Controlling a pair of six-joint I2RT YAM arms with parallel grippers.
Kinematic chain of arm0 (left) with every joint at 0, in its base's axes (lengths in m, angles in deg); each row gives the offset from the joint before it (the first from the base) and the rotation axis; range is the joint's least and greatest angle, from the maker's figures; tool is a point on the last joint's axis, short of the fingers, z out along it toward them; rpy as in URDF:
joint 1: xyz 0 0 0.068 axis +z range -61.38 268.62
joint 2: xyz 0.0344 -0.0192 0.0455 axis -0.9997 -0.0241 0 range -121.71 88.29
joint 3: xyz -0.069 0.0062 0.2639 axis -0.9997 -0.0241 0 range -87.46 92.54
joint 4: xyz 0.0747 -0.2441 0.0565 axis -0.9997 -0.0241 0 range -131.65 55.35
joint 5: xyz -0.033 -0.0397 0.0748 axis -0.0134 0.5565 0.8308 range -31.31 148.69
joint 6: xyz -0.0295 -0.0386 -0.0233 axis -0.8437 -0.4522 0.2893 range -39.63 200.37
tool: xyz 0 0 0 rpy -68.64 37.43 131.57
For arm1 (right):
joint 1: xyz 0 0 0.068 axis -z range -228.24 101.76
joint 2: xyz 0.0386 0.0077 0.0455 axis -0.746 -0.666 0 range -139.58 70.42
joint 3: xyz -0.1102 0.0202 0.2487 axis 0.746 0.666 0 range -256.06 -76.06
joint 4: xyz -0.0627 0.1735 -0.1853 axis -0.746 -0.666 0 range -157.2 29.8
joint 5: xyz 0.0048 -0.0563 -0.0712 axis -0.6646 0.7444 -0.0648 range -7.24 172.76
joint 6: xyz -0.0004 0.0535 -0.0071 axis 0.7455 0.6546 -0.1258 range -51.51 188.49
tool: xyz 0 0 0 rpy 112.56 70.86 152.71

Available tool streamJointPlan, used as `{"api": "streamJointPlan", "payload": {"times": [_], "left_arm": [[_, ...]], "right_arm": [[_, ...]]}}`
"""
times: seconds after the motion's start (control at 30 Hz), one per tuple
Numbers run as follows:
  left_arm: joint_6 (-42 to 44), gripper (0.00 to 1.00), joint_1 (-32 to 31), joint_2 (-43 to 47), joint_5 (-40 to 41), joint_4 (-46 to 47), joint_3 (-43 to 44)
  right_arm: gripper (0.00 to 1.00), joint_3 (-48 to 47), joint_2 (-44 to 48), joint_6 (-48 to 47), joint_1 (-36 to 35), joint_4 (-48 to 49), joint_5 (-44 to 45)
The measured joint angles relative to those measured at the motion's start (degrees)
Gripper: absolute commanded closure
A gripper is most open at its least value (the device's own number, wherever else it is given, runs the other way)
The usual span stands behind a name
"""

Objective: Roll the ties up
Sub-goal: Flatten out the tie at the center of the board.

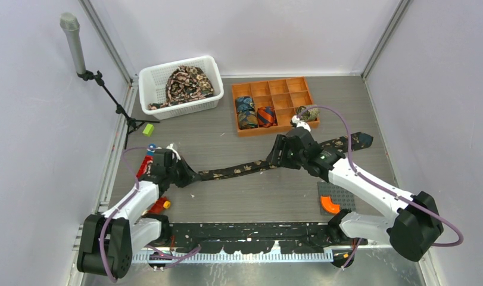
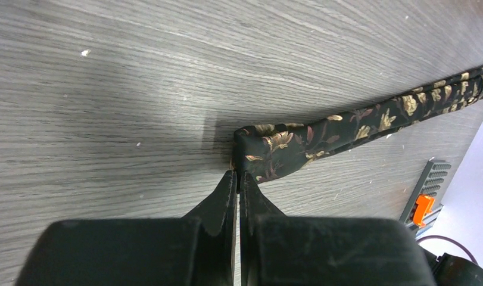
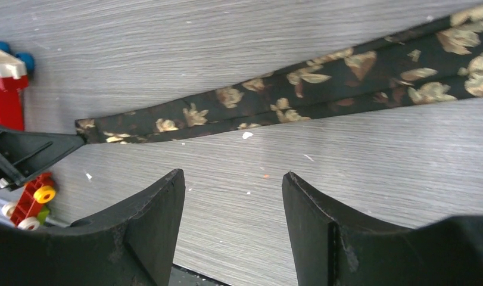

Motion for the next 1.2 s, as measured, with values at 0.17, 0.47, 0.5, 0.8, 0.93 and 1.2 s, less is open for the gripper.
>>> {"api": "streamJointPlan", "payload": {"times": [0.17, 0.47, 0.5, 0.8, 0.93, 1.2], "left_arm": [[0.1, 1.0, 0.0, 3.1, 0.0, -1.3, 0.0], [0.2, 1.0, 0.0, 5.6, 0.0, -3.1, 0.0], [0.2, 1.0, 0.0, 5.7, 0.0, -3.1, 0.0], [0.2, 1.0, 0.0, 6.7, 0.0, -3.7, 0.0], [0.2, 1.0, 0.0, 7.3, 0.0, -4.0, 0.0], [0.2, 1.0, 0.0, 10.1, 0.0, -5.2, -0.1]], "right_arm": [[0.37, -5.4, -2.7, -0.1, -5.8, -0.1, 1.5], [0.39, -16.2, -13.9, -1.2, -16.5, 0.8, 3.4], [0.4, -17.5, -15.7, -1.4, -17.5, 0.9, 3.5], [0.53, -26.5, -29.3, -1.2, -23.1, 3.3, 3.6], [0.58, -31.0, -36.3, -0.4, -23.9, 4.6, 3.7], [0.72, -35.3, -46.1, -0.2, -24.1, 5.4, 3.8]]}}
